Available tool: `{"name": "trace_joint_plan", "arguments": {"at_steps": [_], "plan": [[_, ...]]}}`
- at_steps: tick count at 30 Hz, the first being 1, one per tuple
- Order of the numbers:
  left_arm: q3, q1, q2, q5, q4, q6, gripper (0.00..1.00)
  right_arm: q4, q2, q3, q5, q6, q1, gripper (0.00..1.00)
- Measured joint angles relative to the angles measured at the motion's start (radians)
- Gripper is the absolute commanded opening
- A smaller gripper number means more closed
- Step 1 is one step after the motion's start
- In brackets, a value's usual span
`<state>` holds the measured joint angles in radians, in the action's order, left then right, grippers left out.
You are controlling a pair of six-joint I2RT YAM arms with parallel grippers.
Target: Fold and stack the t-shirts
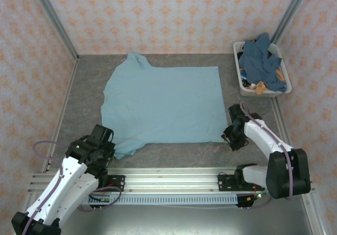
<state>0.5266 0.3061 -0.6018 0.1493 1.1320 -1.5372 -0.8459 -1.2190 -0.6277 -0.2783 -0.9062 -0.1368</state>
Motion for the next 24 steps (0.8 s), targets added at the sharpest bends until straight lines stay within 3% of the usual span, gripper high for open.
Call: {"name": "trace_joint_plan", "arguments": {"at_steps": [11, 24], "plan": [[0.0, 0.0, 0.009, 0.0, 0.0, 0.0, 0.0, 0.108, -0.1, -0.027, -0.003, 0.01, 0.0, 0.3], [0.009, 0.0, 0.002, -0.016, 0.008, 0.002, 0.0, 0.131, -0.146, -0.047, 0.03, 0.047, 0.0, 0.0]]}}
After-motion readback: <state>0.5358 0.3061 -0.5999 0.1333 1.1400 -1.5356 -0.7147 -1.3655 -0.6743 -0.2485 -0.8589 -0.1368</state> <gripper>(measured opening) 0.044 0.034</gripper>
